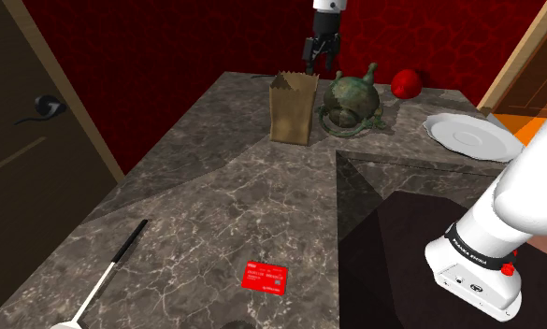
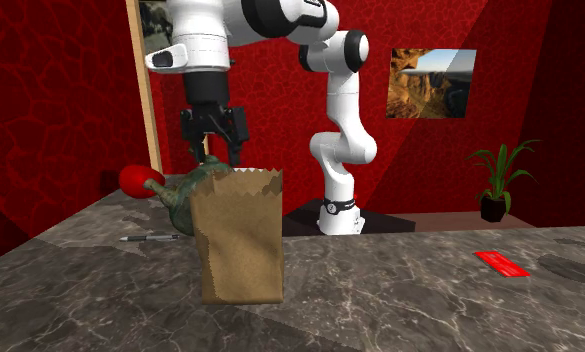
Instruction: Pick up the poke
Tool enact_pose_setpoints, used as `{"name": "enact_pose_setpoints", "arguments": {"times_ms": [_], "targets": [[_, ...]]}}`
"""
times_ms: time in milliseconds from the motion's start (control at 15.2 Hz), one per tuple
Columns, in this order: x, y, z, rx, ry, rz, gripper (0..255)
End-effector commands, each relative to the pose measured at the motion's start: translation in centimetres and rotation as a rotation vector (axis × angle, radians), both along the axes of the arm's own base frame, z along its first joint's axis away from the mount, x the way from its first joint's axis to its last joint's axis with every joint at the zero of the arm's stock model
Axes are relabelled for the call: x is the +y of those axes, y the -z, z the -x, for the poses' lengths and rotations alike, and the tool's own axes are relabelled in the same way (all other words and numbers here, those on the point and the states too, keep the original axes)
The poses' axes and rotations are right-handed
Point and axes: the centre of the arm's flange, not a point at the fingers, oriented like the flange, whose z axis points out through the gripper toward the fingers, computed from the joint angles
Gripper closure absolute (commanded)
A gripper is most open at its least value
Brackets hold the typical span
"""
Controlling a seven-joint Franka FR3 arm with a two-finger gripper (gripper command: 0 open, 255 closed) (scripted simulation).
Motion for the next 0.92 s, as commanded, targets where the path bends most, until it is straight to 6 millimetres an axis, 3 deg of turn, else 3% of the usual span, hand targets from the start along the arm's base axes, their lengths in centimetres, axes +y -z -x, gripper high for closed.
{"name": "enact_pose_setpoints", "arguments": {"times_ms": [0, 528, 594, 858], "targets": [[0.1, 0.8, -1.0, -0.004, 0.0, 0.001, 0], [0.1, 4.3, -1.0, -0.004, 0.0, 0.001, 0], [0.1, 4.3, -1.0, -0.004, 0.0, 0.001, 255], [0.1, 4.3, -1.0, -0.004, 0.0, 0.001, 255]]}}
